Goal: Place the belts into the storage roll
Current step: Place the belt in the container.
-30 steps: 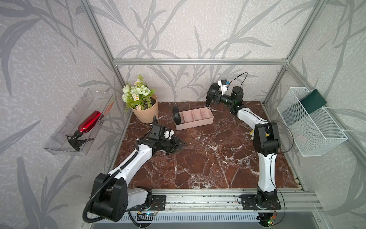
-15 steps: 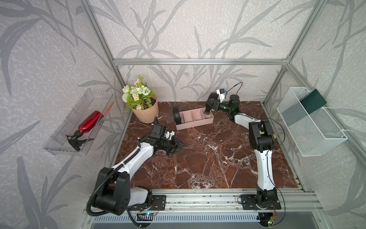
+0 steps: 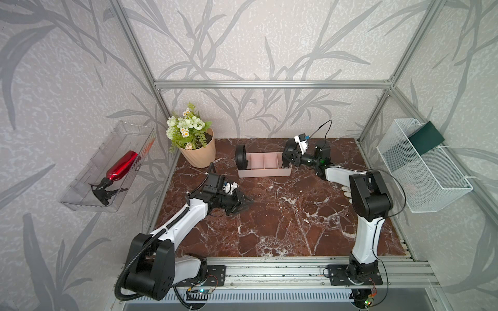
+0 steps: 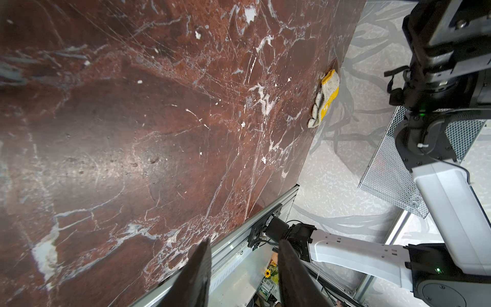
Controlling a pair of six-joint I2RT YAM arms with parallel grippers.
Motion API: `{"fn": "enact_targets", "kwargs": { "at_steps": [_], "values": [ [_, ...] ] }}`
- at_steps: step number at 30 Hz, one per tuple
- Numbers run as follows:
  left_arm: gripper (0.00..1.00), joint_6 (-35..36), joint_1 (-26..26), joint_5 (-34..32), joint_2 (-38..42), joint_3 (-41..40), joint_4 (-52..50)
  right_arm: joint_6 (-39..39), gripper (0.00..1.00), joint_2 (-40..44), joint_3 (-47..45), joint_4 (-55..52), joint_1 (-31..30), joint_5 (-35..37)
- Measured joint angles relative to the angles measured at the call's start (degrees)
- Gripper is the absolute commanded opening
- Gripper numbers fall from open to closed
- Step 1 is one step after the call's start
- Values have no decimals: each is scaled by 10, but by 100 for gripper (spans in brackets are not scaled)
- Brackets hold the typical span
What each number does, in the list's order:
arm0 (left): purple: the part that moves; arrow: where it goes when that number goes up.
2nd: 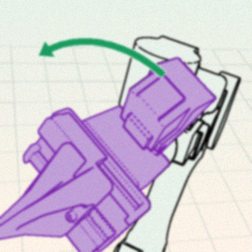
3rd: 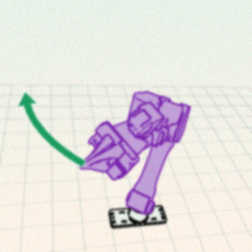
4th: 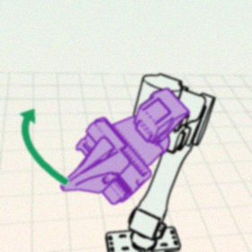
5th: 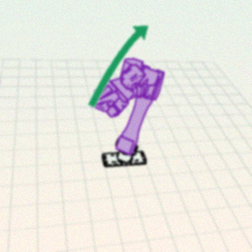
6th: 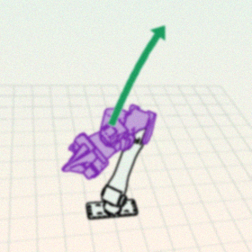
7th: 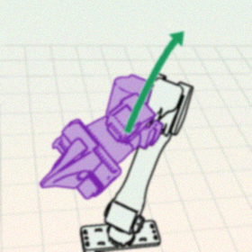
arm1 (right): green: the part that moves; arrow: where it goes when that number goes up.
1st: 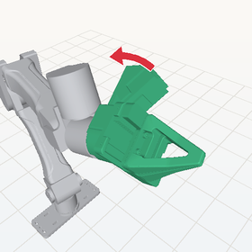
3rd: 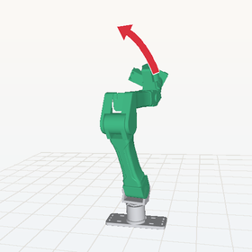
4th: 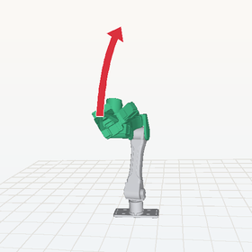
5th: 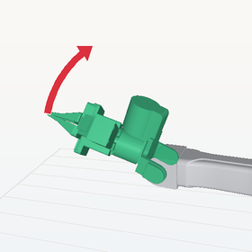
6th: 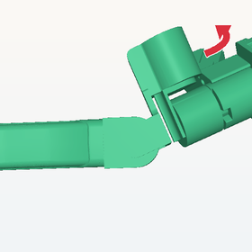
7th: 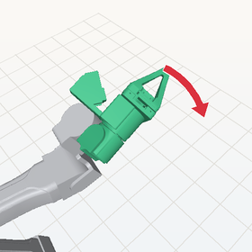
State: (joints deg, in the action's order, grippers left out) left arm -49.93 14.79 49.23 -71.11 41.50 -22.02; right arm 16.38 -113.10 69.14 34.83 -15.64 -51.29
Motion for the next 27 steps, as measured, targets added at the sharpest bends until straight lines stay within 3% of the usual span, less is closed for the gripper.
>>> {"fn": "enact_targets", "kwargs": {
  "at_steps": [5,11,20,27],
  "values": [
    [41,-2,5,2,48,-23,-3,-3,0,61,-94,17,-54,7],
    [41,7,10,-3,66,-20,-19,13,0,66,-128,63,-53,19],
    [40,69,22,-54,55,125,-71,38,0,51,-144,131,-51,28],
    [40,80,33,-68,19,147,-64,26,0,6,-141,132,-51,30]
  ]
}}
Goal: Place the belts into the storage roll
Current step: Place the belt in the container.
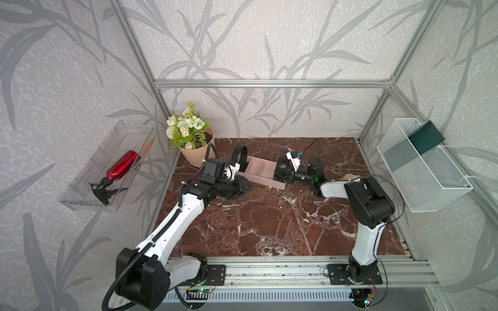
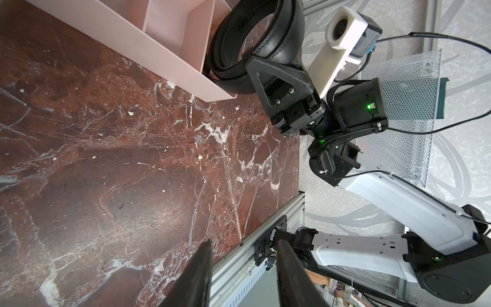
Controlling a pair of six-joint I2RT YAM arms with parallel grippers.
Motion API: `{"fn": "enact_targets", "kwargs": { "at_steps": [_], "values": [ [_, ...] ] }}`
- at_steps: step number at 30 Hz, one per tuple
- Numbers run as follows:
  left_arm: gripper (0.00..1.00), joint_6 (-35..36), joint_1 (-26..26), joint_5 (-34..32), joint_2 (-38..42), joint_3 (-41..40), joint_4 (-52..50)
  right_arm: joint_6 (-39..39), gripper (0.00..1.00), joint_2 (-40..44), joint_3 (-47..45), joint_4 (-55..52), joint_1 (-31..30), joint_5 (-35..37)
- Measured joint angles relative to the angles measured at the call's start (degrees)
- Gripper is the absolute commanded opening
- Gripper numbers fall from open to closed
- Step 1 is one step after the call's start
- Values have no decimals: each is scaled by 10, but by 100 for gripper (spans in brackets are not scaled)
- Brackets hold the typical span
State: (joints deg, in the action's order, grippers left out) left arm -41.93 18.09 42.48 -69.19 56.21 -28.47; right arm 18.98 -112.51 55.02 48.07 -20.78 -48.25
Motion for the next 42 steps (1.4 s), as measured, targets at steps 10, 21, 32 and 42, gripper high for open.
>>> {"fn": "enact_targets", "kwargs": {
  "at_steps": [10,21,32,42],
  "values": [
    [41,9,4,-7,-25,11,-3,19,0,-45,42,15,1,-21],
    [50,39,58,-56,-166,174,61,35,0,-46,13,56,4,-32],
    [51,108,90,-107,-401,385,26,35,0,-46,9,63,5,-42],
    [60,194,116,-169,-491,516,-56,38,0,-53,22,56,6,-55]
  ]
}}
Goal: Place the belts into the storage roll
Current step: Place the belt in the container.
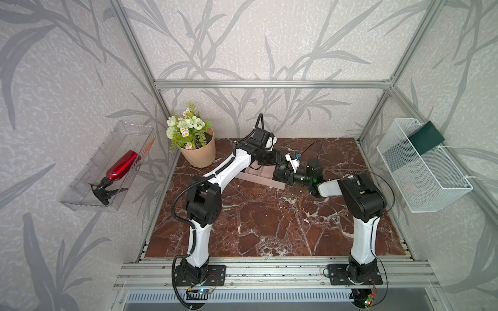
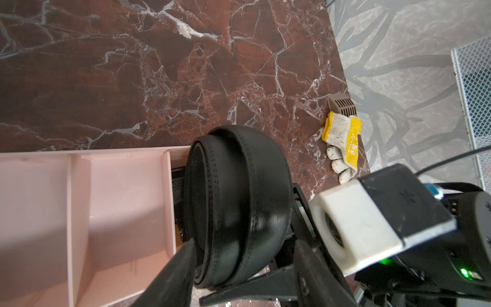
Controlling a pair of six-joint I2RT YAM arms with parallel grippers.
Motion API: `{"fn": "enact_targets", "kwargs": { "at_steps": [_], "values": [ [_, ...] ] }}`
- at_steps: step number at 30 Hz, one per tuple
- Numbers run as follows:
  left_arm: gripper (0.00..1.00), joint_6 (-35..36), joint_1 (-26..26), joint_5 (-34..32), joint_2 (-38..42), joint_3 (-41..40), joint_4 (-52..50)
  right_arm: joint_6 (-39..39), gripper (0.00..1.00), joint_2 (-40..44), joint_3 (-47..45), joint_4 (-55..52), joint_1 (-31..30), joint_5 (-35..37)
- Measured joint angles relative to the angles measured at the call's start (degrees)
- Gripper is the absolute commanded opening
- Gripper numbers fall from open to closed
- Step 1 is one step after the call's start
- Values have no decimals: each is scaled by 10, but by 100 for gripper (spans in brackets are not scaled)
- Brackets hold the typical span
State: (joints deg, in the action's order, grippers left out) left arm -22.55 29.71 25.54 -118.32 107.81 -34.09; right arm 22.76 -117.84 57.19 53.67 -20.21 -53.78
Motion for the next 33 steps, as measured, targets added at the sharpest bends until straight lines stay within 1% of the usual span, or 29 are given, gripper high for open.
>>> {"fn": "enact_targets", "kwargs": {
  "at_steps": [7,10,11,14,15,16,17,18,21,22,26,28,33],
  "values": [
    [60,26,18,-24,-36,28,-20,5,0,-8,13,-10,1,-11],
    [58,31,23,-37,-47,43,-35,12,0,-10,16,-12,3,-14],
    [53,34,25,-43,-50,47,-40,13,0,-11,17,-13,3,-15],
    [32,40,28,-63,-56,54,-45,12,0,-12,17,-14,3,-21],
    [26,42,28,-65,-57,56,-47,13,0,-12,17,-14,3,-22],
    [24,45,28,-67,-58,59,-49,14,0,-13,17,-15,4,-23],
    [23,45,28,-69,-60,66,-53,15,2,-14,17,-15,5,-23],
    [21,46,28,-70,-62,71,-56,16,7,-14,17,-15,6,-22],
    [19,49,29,-71,-71,85,-66,22,26,-14,17,-15,8,-22],
    [19,50,30,-72,-72,87,-67,24,34,-14,16,-17,8,-22],
    [20,62,40,-74,-75,90,-74,33,40,-11,3,-24,7,-18],
    [20,72,45,-75,-75,90,-78,40,47,-3,-7,-26,7,-18],
    [21,92,50,-75,-75,90,-85,68,49,26,-40,-25,14,-12]
  ]
}}
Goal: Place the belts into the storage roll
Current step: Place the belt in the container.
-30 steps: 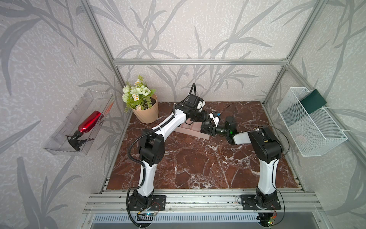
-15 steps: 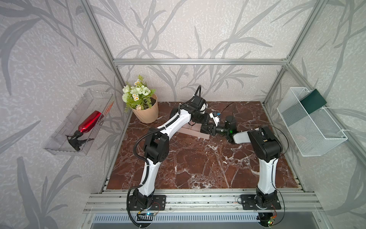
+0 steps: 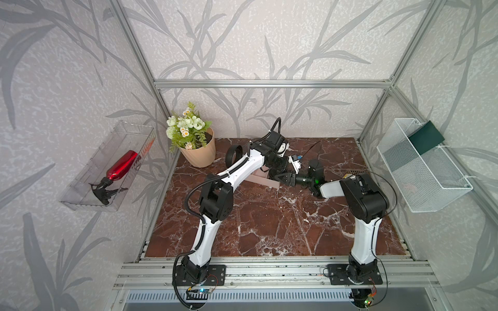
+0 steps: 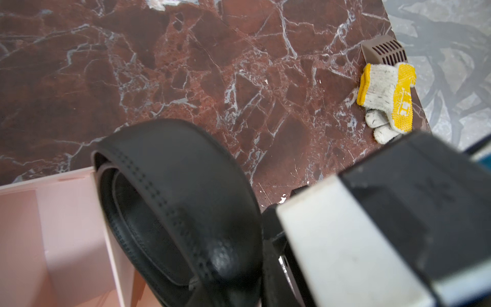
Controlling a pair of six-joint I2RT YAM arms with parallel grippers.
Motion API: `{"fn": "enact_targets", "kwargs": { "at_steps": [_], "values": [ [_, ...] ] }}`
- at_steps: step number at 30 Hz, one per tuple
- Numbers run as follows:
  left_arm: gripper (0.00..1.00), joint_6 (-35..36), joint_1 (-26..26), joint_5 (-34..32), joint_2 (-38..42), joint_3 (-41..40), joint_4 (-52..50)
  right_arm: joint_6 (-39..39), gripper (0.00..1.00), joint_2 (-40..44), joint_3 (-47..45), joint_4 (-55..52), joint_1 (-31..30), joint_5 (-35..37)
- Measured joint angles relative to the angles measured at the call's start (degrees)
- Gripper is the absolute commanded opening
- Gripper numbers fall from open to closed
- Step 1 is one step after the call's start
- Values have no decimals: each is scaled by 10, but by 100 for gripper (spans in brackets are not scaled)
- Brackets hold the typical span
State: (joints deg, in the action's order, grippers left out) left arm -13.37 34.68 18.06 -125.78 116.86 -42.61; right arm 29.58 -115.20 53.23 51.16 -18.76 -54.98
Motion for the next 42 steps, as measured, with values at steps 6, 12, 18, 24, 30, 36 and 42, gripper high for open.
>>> {"fn": "enact_targets", "kwargs": {
  "at_steps": [6,12,18,24,30,36,42],
  "values": [
    [31,18,3,-15,0,-8,-11,51,49,9,-24,54,12,-3],
    [34,23,-4,-21,14,-23,-11,117,48,-2,-34,130,17,-10],
    [38,23,-14,-21,22,-33,-10,160,45,-21,-26,179,16,-17],
    [47,27,-23,-26,28,-38,-15,148,45,-21,-9,154,4,-24],
    [54,35,-29,-31,32,-45,-20,128,45,-21,4,120,-5,-23],
    [63,37,-38,-35,36,-51,-17,113,43,-21,27,92,-19,-26],
    [71,37,-50,-30,36,-64,-10,104,43,-21,43,72,-40,-33]
  ]
}}
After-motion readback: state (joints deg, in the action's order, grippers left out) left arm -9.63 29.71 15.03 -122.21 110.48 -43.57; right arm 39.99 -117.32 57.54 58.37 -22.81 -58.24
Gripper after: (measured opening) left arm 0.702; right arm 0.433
